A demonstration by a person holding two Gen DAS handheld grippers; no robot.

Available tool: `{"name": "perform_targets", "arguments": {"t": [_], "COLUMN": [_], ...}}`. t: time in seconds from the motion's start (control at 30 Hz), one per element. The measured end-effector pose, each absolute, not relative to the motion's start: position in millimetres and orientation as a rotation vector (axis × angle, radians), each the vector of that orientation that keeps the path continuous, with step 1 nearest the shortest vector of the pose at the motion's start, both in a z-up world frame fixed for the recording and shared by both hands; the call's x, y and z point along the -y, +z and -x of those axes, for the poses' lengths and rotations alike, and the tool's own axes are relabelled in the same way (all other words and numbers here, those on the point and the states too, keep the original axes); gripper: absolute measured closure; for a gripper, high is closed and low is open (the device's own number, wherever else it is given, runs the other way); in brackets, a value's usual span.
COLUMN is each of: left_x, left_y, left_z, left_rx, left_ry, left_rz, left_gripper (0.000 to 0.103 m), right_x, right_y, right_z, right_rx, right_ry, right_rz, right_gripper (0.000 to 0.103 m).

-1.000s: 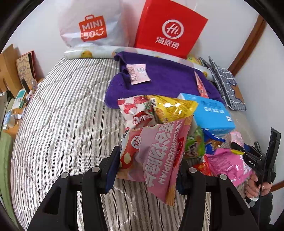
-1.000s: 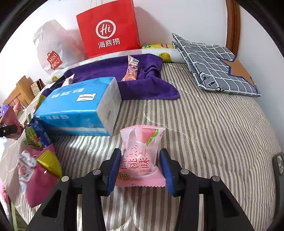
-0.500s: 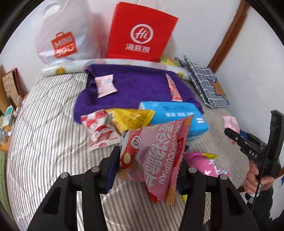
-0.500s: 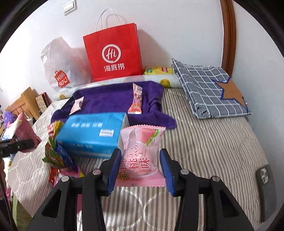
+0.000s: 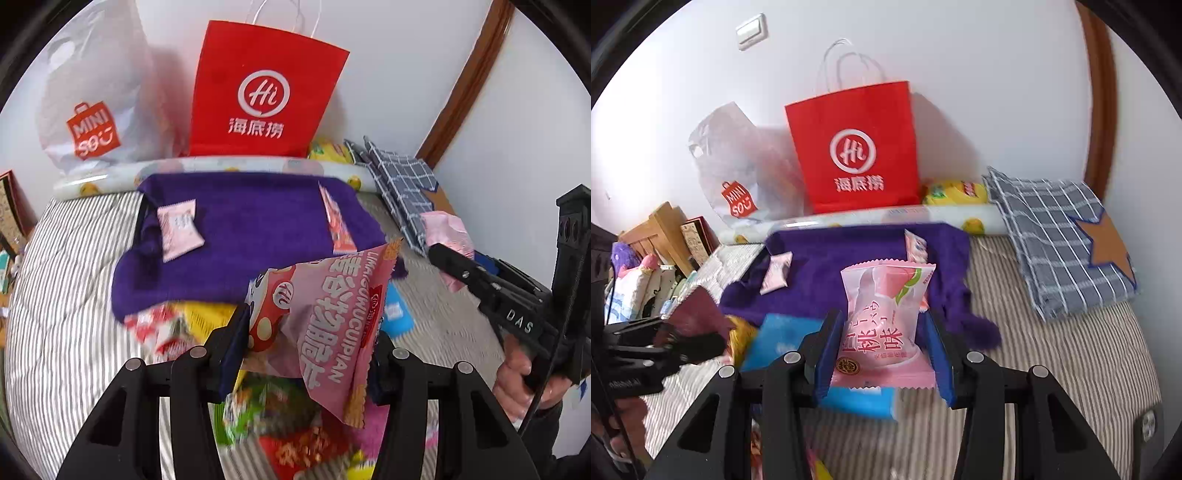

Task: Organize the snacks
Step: 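Carry both held snack packets over the purple towel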

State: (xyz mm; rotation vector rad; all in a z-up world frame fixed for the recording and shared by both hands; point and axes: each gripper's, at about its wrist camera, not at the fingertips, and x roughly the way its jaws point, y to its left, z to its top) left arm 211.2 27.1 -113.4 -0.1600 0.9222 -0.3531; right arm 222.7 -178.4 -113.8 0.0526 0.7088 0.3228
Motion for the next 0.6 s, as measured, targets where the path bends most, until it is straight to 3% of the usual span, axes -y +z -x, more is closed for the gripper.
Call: {"name": "perform_targets", "arguments": {"t": [0.6], "left_x": [-63], "left_y": [-135], "left_z": [-313], "left_rx": [-0.871], "left_ry": [-0.223], "left_rz": [0.16], "left_gripper": [0.051], "right_x": [158], "right_y": [-142], "right_z": [-322], "right_rx": [-0.714], "right_ry": [0.349], "right_rz": [-0.02], "right_gripper": [0.06]}}
